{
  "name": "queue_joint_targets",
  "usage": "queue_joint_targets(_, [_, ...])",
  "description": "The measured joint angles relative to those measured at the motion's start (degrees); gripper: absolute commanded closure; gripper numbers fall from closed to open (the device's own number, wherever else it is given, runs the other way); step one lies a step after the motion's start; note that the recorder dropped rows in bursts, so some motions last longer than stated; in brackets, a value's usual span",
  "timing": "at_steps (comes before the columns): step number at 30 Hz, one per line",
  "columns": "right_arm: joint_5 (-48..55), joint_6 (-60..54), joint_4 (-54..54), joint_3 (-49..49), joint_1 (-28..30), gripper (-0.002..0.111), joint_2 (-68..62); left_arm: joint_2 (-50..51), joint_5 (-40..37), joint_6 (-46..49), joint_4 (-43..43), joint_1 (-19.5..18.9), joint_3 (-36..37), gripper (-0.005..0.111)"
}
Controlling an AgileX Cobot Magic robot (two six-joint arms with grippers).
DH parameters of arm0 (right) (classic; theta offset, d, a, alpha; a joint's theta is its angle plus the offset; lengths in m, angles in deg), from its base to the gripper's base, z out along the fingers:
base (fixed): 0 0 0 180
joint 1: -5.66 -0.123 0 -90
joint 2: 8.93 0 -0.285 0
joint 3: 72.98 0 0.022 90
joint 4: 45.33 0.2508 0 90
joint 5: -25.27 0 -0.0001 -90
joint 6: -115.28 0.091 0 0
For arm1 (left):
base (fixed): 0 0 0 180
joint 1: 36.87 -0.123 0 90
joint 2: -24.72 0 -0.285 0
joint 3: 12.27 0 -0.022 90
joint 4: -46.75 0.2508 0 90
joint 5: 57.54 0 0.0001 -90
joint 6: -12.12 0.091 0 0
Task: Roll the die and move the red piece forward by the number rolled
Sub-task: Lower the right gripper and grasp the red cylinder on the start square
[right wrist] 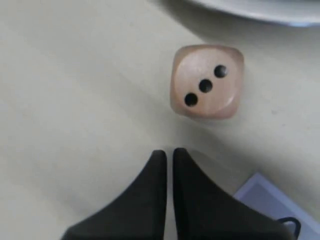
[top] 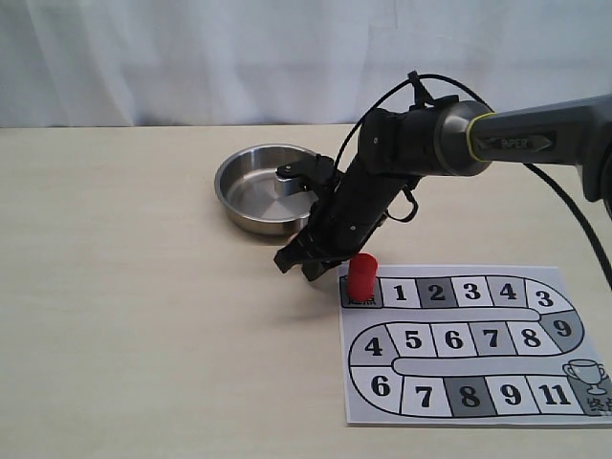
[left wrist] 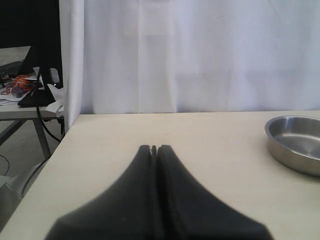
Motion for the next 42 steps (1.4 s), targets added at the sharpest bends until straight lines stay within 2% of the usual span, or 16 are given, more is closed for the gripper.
queue_joint_targets(21, [-1.79,0.0,0.0,0.0,0.0,0.104,0.27,0.0,0.0,0.0,0.0,0.0,0.0,0.107])
queue_joint_targets(31, [1.34,1.71,-1.72,0.0,0.0,0.103,9.97,0.0,0.0,0.0,0.0,0.0,0.0,0.107])
queue_joint_targets(34, [3.72,6.0,-6.78,0.0,0.0,0.092,12.75,0.0,0.0,0.0,0.0,0.0,0.0,0.107])
queue_joint_targets(39, [9.37,10.77,-14.19,0.0,0.0,0.051,14.45,0.0,0.0,0.0,0.0,0.0,0.0,0.107])
queue_joint_targets(42, [12.3,11.82,-15.03,0.0,0.0,0.037,14.45,0.0,0.0,0.0,0.0,0.0,0.0,0.107])
